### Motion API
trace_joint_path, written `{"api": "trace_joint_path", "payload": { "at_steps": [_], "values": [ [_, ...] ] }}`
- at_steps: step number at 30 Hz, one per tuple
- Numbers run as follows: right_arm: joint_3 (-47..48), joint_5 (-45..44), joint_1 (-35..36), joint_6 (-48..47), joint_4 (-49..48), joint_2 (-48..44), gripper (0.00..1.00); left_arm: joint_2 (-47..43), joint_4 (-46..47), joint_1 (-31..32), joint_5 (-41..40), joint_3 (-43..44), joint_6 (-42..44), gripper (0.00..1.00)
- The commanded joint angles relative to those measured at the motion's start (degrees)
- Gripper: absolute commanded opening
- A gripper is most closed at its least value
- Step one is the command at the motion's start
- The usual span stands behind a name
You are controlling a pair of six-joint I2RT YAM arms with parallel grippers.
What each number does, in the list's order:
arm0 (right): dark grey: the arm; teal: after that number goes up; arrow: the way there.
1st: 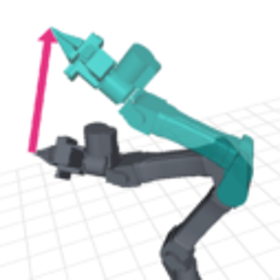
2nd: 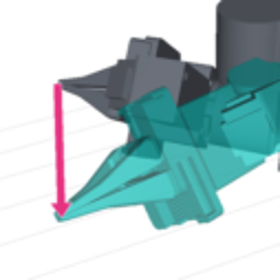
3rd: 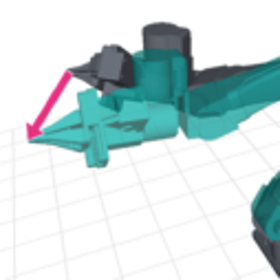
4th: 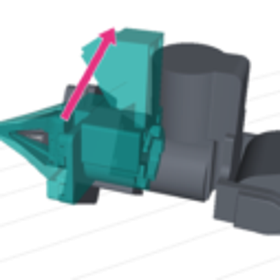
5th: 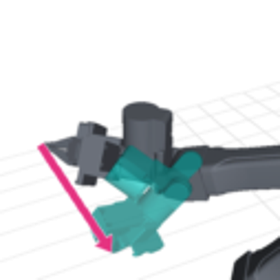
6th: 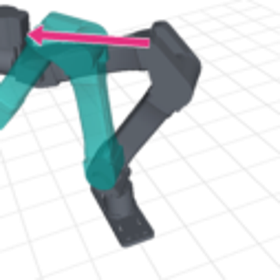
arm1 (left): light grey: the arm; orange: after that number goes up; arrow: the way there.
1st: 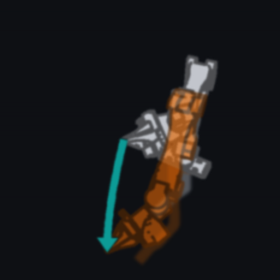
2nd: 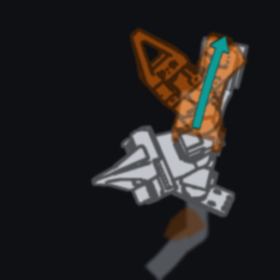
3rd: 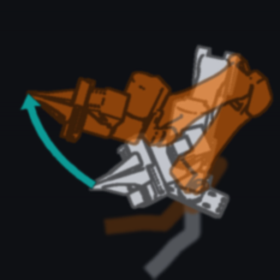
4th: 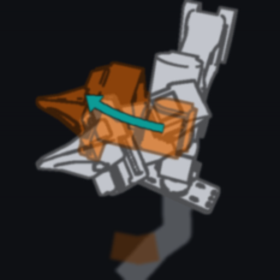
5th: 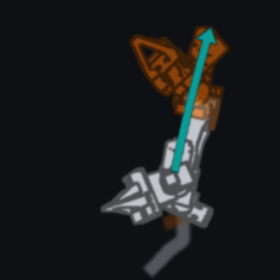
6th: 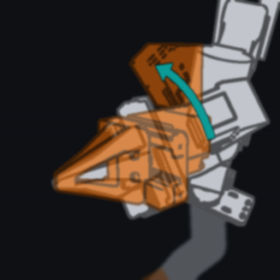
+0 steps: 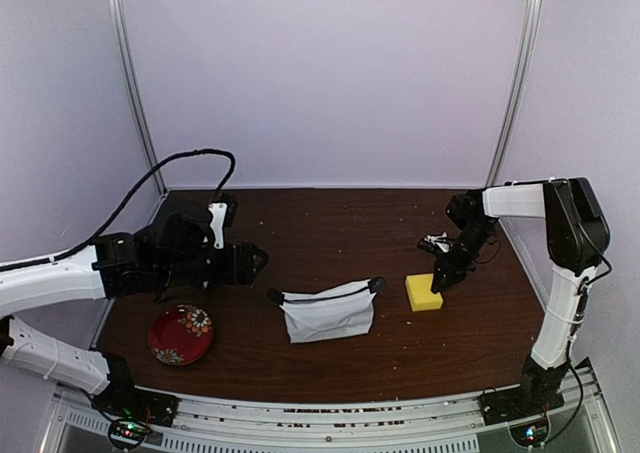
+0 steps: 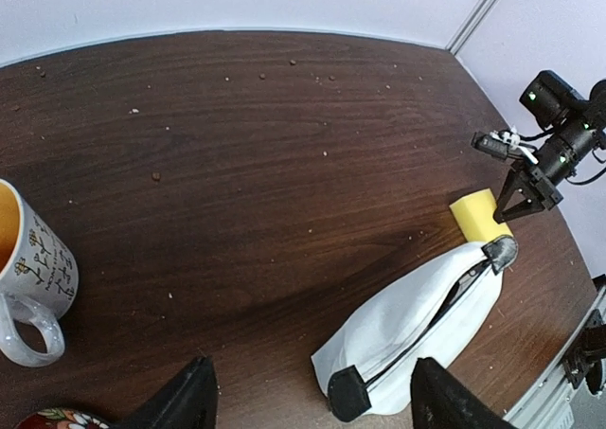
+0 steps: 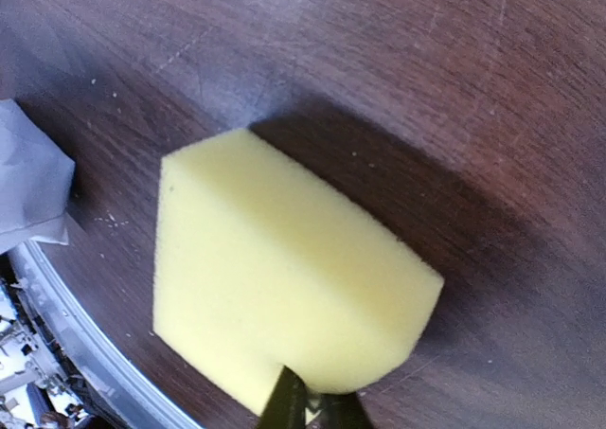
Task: Sort the hair-cutting tools
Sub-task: Pick up the sponge from the center of the board.
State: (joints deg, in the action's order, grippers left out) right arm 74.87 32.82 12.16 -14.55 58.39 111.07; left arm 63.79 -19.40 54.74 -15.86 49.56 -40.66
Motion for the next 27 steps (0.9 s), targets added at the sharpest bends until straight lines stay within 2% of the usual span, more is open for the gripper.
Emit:
{"api": "trace_joint_path", "payload": {
  "at_steps": [1, 5, 13, 17, 21, 27],
  "values": [
    [1.8, 3.9, 0.4, -0.8, 1.1, -0.2, 0.01, 1.8, 2.5, -0.1, 2.8, 3.0, -2.6, 0.73],
    [2.4, 8.2, 0.6, -0.6, 0.6, -5.3, 0.0, 5.8, 4.5, -0.1, 6.7, 5.9, -3.7, 0.73],
    [8.6, 19.5, 2.6, 0.0, -1.1, -16.3, 0.0, 14.8, 20.4, 1.1, 15.8, 10.5, -2.4, 0.77],
    [9.6, 20.5, 5.9, 2.3, -4.7, -19.5, 0.0, 18.6, 23.2, 2.0, 17.3, 14.6, -0.9, 0.78],
    [9.5, 16.6, 9.4, 6.7, -9.8, -21.8, 0.0, 21.8, 24.4, 3.1, 17.1, 17.7, 0.0, 0.8],
    [11.0, 15.3, 14.4, 8.9, -12.2, -23.0, 0.0, 26.3, 24.7, 4.0, 17.6, 21.1, -1.7, 0.83]
  ]
}}
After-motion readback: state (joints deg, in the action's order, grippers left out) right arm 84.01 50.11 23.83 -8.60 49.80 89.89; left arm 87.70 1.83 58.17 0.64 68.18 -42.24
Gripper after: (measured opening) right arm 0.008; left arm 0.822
